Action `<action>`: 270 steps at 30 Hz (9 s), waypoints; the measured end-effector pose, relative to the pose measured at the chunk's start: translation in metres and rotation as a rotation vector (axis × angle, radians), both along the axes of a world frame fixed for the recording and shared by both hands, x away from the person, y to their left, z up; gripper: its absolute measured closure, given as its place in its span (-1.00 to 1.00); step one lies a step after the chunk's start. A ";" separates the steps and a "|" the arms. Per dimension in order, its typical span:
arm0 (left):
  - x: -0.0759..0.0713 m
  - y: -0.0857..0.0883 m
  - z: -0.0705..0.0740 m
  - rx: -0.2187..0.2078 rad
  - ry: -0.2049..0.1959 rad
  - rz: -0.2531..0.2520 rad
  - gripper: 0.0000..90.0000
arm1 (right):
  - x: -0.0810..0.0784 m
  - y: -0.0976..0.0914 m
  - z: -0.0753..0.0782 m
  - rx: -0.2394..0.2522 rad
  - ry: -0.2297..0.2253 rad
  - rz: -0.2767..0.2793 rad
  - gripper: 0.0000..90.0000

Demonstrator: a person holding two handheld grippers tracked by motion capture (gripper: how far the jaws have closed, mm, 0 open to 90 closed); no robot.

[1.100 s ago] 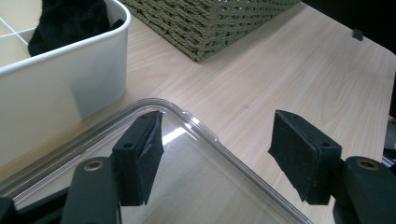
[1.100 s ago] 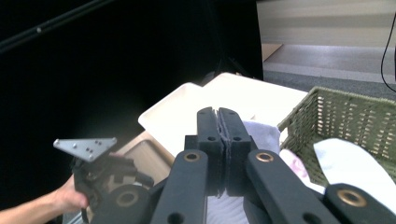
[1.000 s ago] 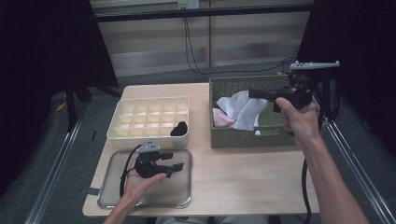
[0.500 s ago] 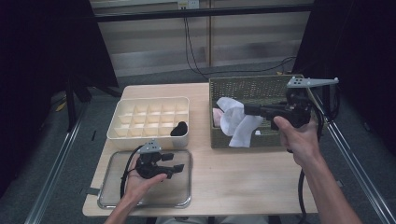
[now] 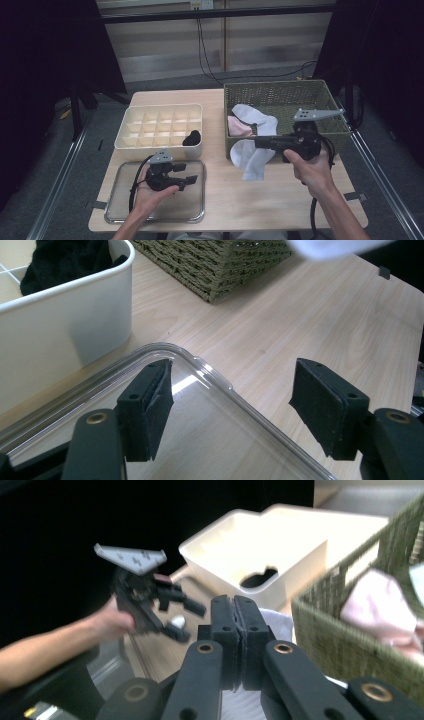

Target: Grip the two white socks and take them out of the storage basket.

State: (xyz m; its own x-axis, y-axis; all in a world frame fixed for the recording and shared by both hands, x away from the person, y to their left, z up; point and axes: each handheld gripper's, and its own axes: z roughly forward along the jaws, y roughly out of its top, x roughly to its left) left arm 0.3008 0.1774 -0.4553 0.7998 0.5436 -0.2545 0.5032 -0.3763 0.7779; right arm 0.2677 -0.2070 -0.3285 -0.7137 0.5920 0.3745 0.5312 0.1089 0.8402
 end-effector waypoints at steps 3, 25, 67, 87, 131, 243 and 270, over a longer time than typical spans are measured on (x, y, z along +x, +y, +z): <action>0.000 -0.005 0.002 -0.003 -0.004 -0.009 -0.29 | -0.001 0.002 -0.014 -0.018 0.028 0.001 0.97; 0.020 -0.032 -0.001 0.036 -0.001 -0.028 -0.19 | 0.018 0.001 -0.110 -0.075 0.234 -0.033 0.96; 0.059 -0.091 -0.039 0.104 0.114 -0.094 0.73 | 0.004 -0.015 -0.158 -0.273 0.284 -0.111 0.58; 0.013 -0.065 -0.017 0.064 0.127 -0.174 0.90 | 0.006 -0.021 -0.156 -0.302 0.270 -0.163 0.39; 0.029 -0.059 -0.031 0.058 0.152 -0.104 0.45 | -0.046 -0.004 -0.163 -0.379 0.207 -0.004 0.91; 0.012 -0.065 -0.025 0.069 0.123 -0.139 0.69 | -0.031 -0.098 -0.156 -0.221 0.259 -0.398 0.44; -0.005 -0.026 -0.006 -0.003 0.062 -0.130 0.17 | -0.016 -0.066 -0.128 -0.138 0.192 -0.285 0.12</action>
State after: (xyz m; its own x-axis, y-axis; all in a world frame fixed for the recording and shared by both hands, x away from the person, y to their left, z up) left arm 0.2956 0.1518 -0.4611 0.8463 0.4353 -0.3071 0.4975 -0.4397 0.7477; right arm 0.2522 -0.2732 -0.4565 -0.4377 0.8111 0.3880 0.7031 0.0397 0.7100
